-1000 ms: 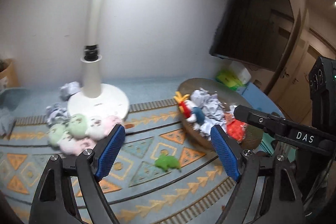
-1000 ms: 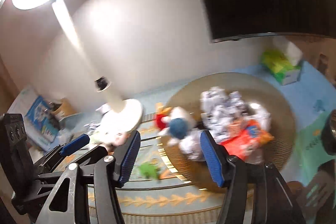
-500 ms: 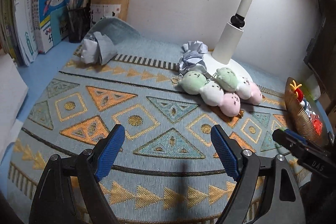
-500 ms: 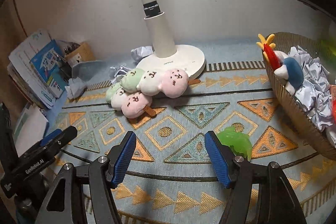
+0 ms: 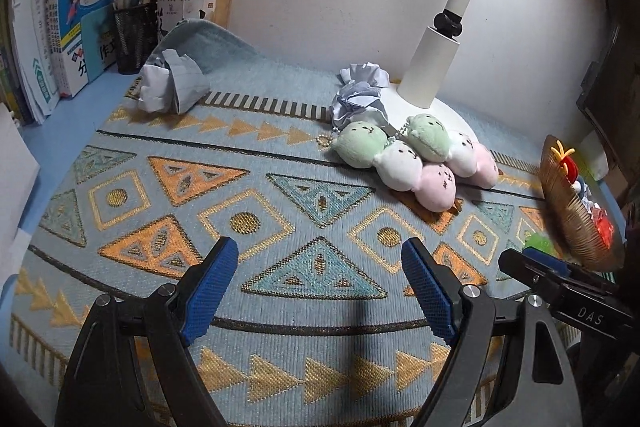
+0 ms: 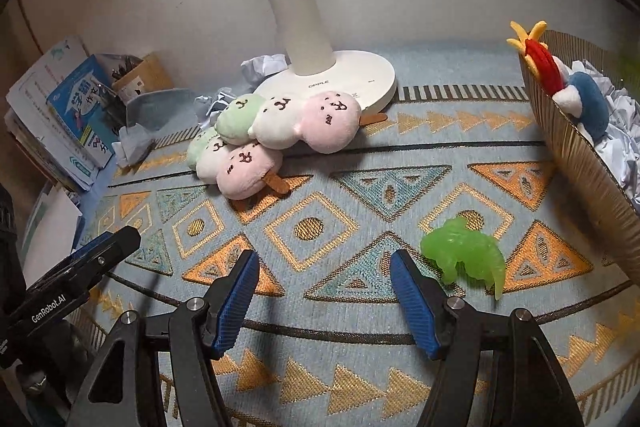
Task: Organize objects
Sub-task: 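Move both grippers back toward the pastel bear plush stacks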
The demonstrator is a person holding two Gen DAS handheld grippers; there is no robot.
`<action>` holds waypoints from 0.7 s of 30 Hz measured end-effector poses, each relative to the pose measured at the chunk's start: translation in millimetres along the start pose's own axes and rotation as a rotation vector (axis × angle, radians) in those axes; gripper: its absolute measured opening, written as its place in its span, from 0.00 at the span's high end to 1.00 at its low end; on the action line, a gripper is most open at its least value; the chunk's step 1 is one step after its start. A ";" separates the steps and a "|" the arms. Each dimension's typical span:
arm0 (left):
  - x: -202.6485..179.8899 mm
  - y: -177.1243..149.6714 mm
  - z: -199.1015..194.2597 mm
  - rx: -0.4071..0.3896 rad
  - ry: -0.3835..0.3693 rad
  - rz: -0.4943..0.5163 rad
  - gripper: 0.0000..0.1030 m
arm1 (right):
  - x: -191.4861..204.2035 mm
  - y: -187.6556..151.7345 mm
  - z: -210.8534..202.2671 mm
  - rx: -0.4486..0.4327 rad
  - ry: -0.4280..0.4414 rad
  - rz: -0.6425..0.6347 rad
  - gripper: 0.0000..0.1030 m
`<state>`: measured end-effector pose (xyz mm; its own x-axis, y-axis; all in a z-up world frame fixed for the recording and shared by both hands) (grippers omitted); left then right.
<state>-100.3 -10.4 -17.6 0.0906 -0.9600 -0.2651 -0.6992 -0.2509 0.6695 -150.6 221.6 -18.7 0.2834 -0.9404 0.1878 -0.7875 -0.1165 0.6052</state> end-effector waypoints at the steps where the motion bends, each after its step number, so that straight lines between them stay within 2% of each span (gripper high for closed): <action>1: -0.7 -0.1 0.1 0.001 0.004 0.004 0.20 | 0.2 0.0 -0.5 -0.002 -0.001 -0.002 0.36; 5: -8.7 3.2 2.8 0.018 0.039 0.027 0.20 | -4.8 4.9 -1.5 0.004 -0.007 0.031 0.36; 8: -36.0 16.6 9.5 0.036 0.032 0.093 0.20 | -7.7 32.0 -8.2 0.043 0.017 0.045 0.36; 11: -68.1 30.8 29.3 0.043 0.003 0.166 0.19 | 3.0 68.8 -9.2 0.023 -0.056 -0.110 0.34; 13: -79.3 33.0 50.4 0.078 0.021 0.189 0.19 | 9.4 83.4 -0.8 0.008 -0.106 -0.204 0.34; 17: -84.2 31.3 80.5 0.158 0.021 0.172 0.19 | 17.1 87.9 27.7 0.043 -0.121 -0.310 0.34; 19: -79.8 31.9 84.6 0.167 0.037 0.152 0.19 | 11.0 90.0 41.6 0.058 -0.137 -0.292 0.34; 21: -69.9 33.5 81.5 0.163 0.035 0.117 0.19 | 5.8 91.9 51.7 0.078 -0.072 -0.238 0.34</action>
<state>-187.9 58.4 -33.3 0.0244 -0.9858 -0.1664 -0.8116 -0.1167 0.5724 -249.7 188.9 -2.0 0.4283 -0.9036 -0.0096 -0.7443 -0.3587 0.5633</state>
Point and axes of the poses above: each gripper's, at about its wrist camera, not at the fingertips, and z roughly the way its jaws point, x to its left, y to its top, the point moved 6 cm from there along z, roughly the way its jaws point, and after that the axes turned 4 degrees about -y, right-handed, at the moved point
